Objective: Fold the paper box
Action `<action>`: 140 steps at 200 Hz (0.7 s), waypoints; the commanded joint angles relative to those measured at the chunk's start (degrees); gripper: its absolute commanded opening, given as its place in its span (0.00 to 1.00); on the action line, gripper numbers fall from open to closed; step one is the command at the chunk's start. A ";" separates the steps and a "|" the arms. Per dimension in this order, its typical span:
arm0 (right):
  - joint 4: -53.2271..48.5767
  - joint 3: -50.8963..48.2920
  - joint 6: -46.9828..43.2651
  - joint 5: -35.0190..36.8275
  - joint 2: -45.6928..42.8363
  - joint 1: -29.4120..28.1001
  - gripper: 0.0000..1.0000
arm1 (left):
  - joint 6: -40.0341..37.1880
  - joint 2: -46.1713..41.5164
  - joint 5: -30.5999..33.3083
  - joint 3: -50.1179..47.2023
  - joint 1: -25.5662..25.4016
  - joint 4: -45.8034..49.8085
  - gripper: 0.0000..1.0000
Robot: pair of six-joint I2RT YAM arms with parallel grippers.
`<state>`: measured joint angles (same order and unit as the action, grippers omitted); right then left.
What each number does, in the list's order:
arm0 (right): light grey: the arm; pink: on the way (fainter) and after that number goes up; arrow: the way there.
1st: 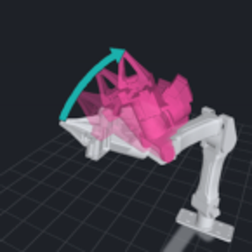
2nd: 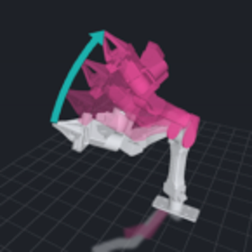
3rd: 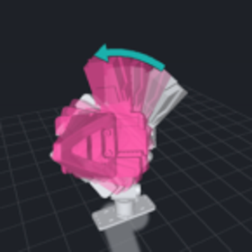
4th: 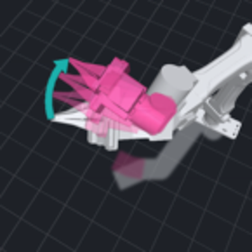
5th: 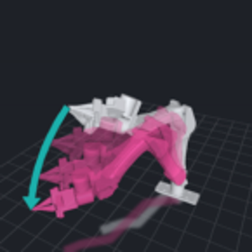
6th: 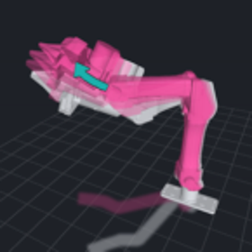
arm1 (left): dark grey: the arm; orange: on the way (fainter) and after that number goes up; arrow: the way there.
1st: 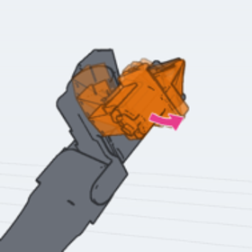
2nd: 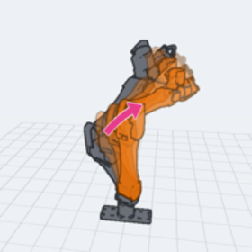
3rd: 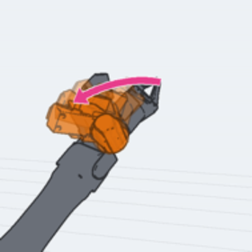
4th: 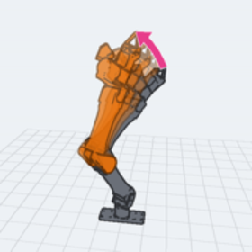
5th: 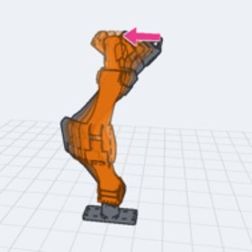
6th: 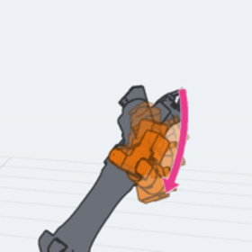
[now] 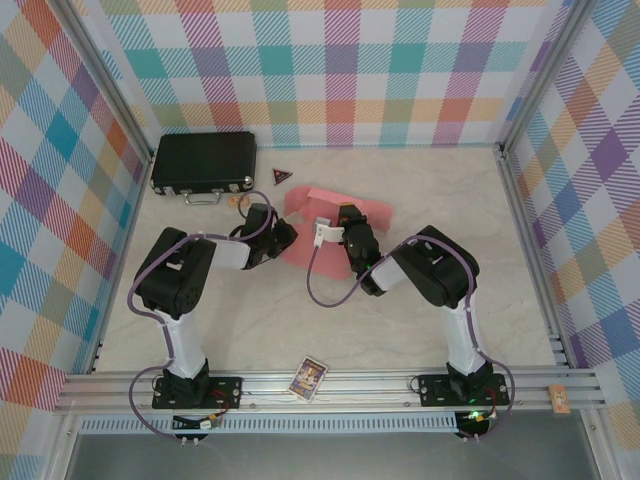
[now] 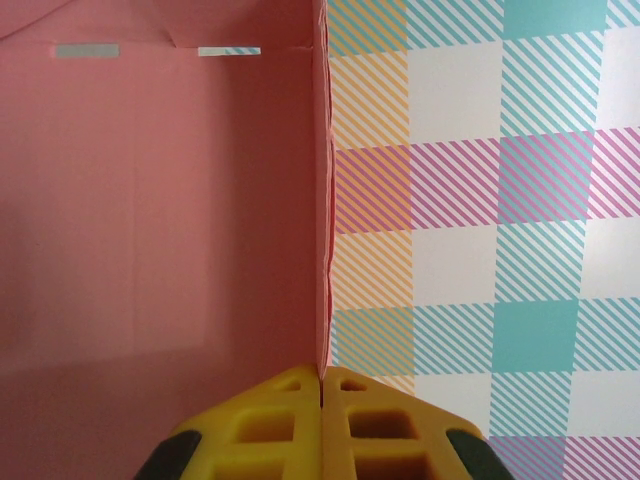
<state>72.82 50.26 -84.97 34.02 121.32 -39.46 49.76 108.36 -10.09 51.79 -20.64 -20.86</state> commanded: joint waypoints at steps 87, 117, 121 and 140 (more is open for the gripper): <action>-1.89 -0.34 -0.72 -0.09 -0.76 -0.35 0.00 | -11.42 -3.16 4.50 13.07 8.84 17.08 0.22; -1.63 -0.60 -0.90 -0.38 -1.08 -0.30 0.00 | -14.00 3.19 3.38 21.39 9.30 20.39 0.28; -1.63 -0.64 -0.97 -0.48 -1.13 -0.35 0.00 | -14.48 4.16 2.59 22.59 9.27 20.60 0.29; -1.62 -0.95 -0.99 -0.80 -1.22 -0.35 0.00 | -15.96 9.20 -0.21 29.60 9.31 24.08 0.32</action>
<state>72.79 50.26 -85.01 33.89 121.25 -39.46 37.63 112.36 -7.31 74.41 -11.90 -3.01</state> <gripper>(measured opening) 0.063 0.310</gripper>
